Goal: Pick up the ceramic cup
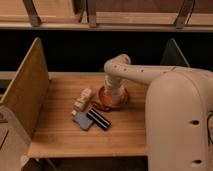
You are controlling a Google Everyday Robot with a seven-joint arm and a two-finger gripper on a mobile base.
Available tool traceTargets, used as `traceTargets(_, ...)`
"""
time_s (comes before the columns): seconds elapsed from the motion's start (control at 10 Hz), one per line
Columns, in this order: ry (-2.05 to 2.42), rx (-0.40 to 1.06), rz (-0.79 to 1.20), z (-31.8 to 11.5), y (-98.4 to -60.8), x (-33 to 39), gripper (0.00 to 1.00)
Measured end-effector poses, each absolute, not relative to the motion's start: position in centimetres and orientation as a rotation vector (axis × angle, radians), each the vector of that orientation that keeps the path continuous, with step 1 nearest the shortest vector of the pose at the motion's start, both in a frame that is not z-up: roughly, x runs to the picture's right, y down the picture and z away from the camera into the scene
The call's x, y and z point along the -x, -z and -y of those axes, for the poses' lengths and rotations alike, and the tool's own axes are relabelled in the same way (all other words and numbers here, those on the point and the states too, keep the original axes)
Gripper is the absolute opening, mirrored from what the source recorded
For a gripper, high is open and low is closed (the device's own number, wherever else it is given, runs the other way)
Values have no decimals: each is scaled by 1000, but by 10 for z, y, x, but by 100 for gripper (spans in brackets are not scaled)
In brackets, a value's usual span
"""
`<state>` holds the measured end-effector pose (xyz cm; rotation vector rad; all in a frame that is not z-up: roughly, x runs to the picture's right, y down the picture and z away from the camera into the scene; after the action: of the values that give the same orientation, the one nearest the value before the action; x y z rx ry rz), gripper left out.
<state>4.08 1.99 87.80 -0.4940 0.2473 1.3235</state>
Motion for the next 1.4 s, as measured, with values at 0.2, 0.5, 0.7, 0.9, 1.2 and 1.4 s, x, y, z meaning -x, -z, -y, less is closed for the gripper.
traceTargets(0.2, -1351, 432, -269, -9, -873, -63, 0)
traceTargets(0.5, -1370, 282, -268, 23, -843, -91, 0)
traceTargets(0.7, -1366, 209, -248, 36, -815, -98, 0)
traceTargets(0.9, -1325, 202, -257, 17, -786, -91, 0)
traceTargets(1.2, -1264, 290, -342, -48, -750, -82, 0)
traceTargets(1.4, -1266, 382, -390, -87, -735, -76, 0)
